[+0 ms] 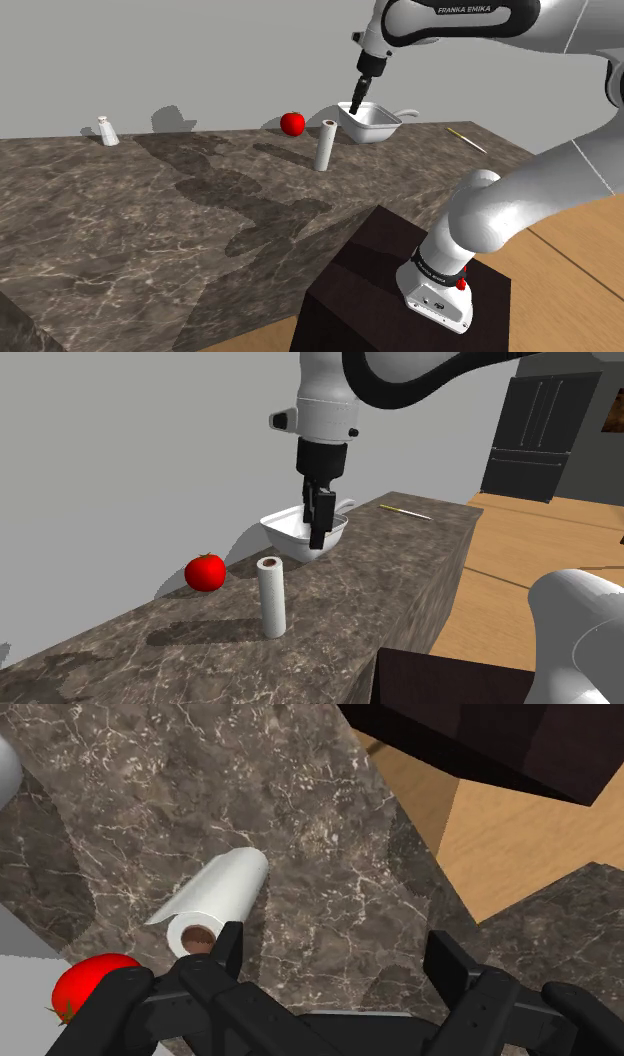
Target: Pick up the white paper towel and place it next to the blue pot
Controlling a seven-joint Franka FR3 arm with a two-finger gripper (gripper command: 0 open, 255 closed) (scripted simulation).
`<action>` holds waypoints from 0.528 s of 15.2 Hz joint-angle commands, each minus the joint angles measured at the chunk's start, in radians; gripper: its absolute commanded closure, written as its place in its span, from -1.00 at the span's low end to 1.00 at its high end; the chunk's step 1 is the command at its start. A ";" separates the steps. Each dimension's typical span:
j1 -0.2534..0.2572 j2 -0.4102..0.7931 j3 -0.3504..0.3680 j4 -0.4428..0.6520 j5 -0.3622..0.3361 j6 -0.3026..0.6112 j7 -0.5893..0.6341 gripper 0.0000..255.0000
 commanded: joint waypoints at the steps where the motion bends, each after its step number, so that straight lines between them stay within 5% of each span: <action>1: 0.012 0.066 -0.039 0.015 0.002 0.049 -0.070 -1.00; 8: 0.056 0.333 -0.154 0.126 0.072 0.184 -0.320 -1.00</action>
